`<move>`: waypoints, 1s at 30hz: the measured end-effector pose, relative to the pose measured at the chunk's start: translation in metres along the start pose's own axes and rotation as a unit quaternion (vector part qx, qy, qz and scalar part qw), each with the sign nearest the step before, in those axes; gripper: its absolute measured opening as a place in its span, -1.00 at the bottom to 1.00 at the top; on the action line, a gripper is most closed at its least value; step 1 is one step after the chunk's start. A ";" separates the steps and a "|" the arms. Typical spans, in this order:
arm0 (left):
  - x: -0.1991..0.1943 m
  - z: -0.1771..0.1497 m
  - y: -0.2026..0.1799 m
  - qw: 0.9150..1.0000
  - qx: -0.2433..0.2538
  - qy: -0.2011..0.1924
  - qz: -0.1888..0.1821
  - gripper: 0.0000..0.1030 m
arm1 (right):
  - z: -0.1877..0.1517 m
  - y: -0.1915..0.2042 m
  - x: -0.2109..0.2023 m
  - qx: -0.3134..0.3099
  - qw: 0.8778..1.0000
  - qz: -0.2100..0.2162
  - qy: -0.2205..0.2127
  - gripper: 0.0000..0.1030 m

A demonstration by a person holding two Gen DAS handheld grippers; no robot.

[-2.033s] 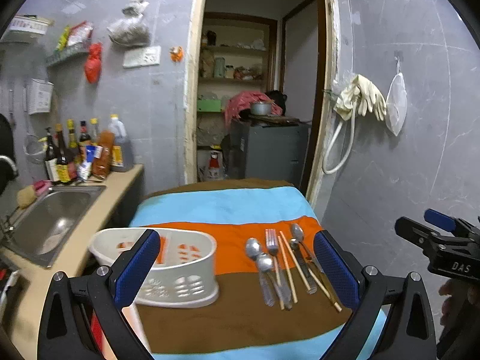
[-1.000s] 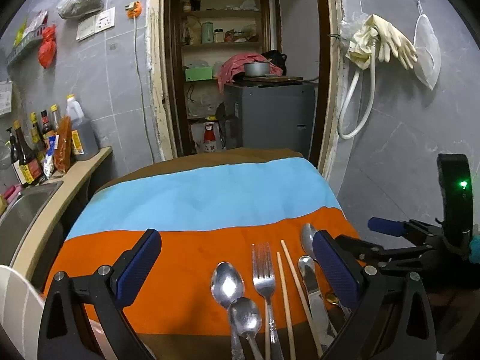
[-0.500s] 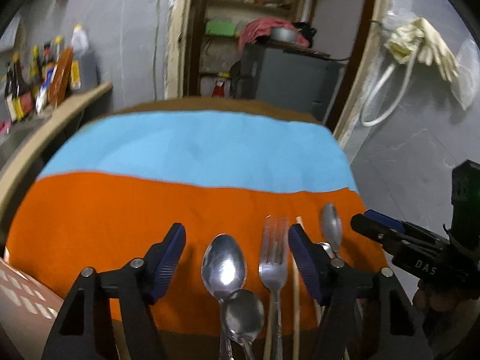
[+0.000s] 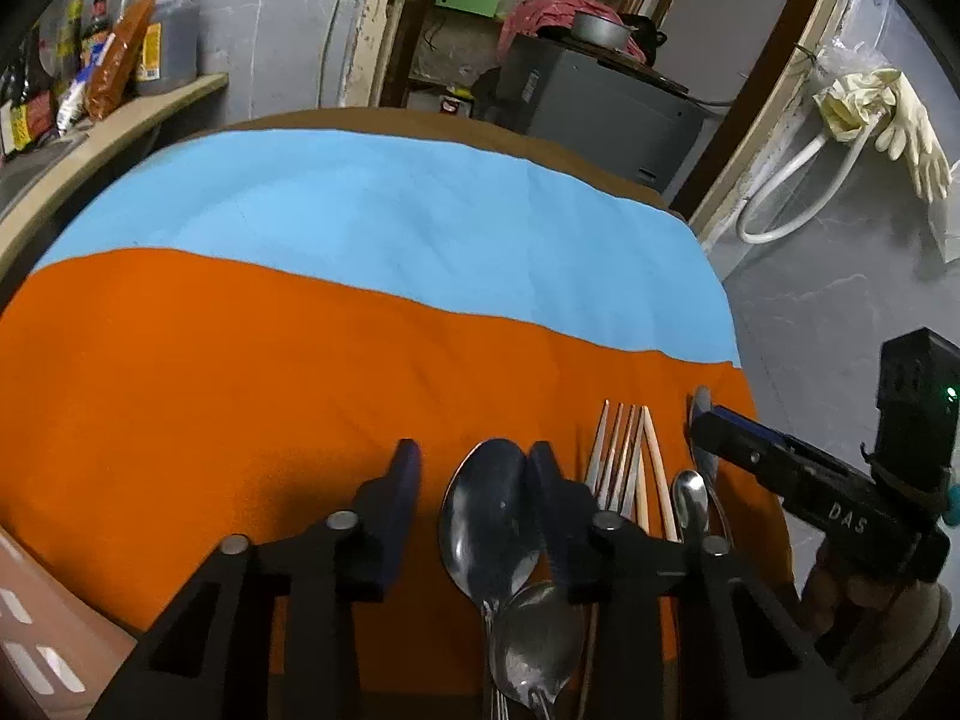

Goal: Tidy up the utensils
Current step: 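Move the right tool down over the utensil row and close on a silver spoon, then lift the silver spoon with the right tool and carry it to the white caddy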

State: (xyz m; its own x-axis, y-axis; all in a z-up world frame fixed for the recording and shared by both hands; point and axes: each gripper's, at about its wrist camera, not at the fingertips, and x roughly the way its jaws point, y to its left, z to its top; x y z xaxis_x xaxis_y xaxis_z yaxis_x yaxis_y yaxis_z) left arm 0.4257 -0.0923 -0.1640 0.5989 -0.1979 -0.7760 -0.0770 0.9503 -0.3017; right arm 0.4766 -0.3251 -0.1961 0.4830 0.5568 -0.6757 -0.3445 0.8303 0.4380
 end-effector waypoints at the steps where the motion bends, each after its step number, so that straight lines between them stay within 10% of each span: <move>1: 0.000 0.000 0.001 1.000 -0.001 0.005 -0.008 -0.46 | 0.001 -0.002 0.000 0.005 1.000 0.008 0.000 -0.35; 7: 0.003 0.001 0.005 0.999 -0.014 0.024 -0.031 -0.62 | 0.001 -0.001 0.006 0.009 1.000 0.026 0.005 -0.36; 16: 0.001 0.001 0.004 0.998 -0.020 0.044 -0.031 -0.90 | 0.003 -0.006 0.008 0.034 0.999 0.013 0.024 -0.89; 30: -0.063 -0.004 -0.023 0.998 0.032 -0.041 -0.017 -0.96 | -0.010 0.044 -0.056 0.000 0.995 -0.080 -0.054 -0.97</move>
State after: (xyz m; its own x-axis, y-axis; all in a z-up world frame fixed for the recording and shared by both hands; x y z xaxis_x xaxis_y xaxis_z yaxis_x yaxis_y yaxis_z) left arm 0.3865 -0.1028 -0.1109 0.6645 -0.2126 -0.7164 -0.0055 0.9573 -0.2891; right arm 0.4263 -0.3198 -0.1446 0.6161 0.4158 -0.6690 -0.2553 0.9089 0.3298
